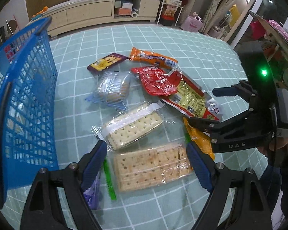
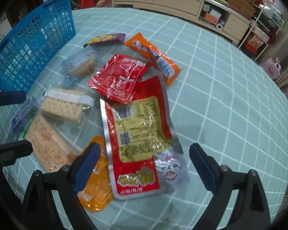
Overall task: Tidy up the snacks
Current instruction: 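Move the right tool to the red-and-yellow chip bag and close on it, then lift the chip bag with the right tool while the left tool grasps a cracker pack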
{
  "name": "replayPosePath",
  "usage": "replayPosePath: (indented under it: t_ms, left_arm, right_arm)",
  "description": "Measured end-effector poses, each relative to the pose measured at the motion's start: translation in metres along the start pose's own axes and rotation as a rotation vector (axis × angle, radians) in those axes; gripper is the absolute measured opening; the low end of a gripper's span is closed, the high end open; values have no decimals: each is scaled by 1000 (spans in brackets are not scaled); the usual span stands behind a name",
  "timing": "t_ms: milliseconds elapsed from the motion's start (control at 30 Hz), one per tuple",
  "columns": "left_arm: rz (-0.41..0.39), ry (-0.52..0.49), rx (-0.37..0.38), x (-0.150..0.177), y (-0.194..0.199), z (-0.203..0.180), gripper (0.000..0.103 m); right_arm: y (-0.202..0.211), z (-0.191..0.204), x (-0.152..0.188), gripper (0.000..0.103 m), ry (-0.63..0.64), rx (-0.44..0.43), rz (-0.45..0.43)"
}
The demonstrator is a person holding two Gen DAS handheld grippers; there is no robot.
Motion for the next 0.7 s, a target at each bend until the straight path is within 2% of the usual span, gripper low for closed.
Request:
replayPosePath:
  t_ms: [167, 333, 533, 633, 700]
  left_arm:
    - [11, 5, 6, -2, -6, -1, 83]
    - [20, 21, 9, -3, -8, 1, 83]
    - [26, 48, 16, -3, -11, 8, 83]
    - [21, 58, 23, -2, -8, 10, 83]
    - [20, 60, 24, -1, -6, 10, 83]
  right_arm:
    - [-11, -8, -4, 96, 36, 22, 27]
    - [-14, -9, -5, 95, 39, -30, 30]
    - [-11, -6, -4, 76, 27, -27, -10]
    - [-6, 1, -1, 61, 46, -27, -16]
    - [-4, 4, 0, 57, 52, -17, -9]
Point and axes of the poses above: each gripper's, at about its wrist camera, not at the fingertips, and y roughly against the way its jaws point, z to its left, x to its underside, the point moved 6 cm from there along -y, roughly the way its jaws point, and after that the axes turned 13 degrees about -x, right-handed, at the moved point
